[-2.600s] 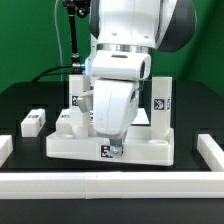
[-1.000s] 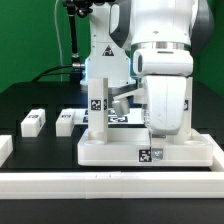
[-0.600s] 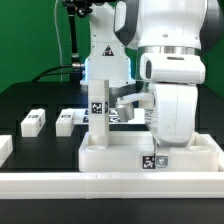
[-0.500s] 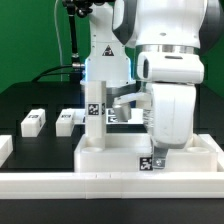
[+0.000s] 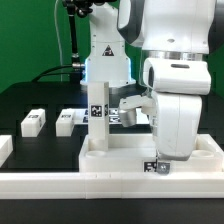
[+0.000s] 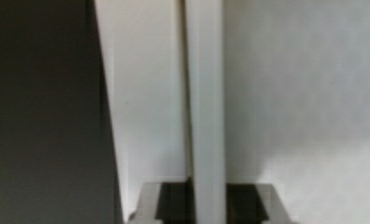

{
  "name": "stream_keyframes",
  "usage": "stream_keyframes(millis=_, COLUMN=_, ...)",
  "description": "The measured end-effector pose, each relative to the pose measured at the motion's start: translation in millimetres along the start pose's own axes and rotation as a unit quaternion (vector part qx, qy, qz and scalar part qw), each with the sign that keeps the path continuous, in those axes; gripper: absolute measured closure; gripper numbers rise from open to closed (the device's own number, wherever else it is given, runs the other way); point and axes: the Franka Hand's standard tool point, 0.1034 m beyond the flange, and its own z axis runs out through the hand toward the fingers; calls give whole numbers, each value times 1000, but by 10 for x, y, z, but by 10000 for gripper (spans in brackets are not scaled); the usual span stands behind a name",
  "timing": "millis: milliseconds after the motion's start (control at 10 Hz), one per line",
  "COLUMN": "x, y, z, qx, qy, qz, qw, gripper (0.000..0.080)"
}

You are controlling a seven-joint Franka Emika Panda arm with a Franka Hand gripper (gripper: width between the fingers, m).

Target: Assemble desk

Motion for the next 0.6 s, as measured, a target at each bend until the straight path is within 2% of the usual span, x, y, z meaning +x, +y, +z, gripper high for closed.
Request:
stream_keyframes(millis=100, x=-3, y=-1, z=2, qx=0, qy=0, qz=0, qw=1000, gripper=651)
stream_keyframes(millis=400, x=-14, y=-5, z=12, qx=1, qy=0, qz=1, qw=1000, gripper=236)
stream_keyframes(millis=500, x=-18, y=-5, z=13, qx=1, qy=-1, qz=1, qw=1000, gripper=236)
stream_keyframes(millis=600, x=-21, y=-5, z=15, qx=1, qy=-1, qz=1, qw=1000, gripper=167)
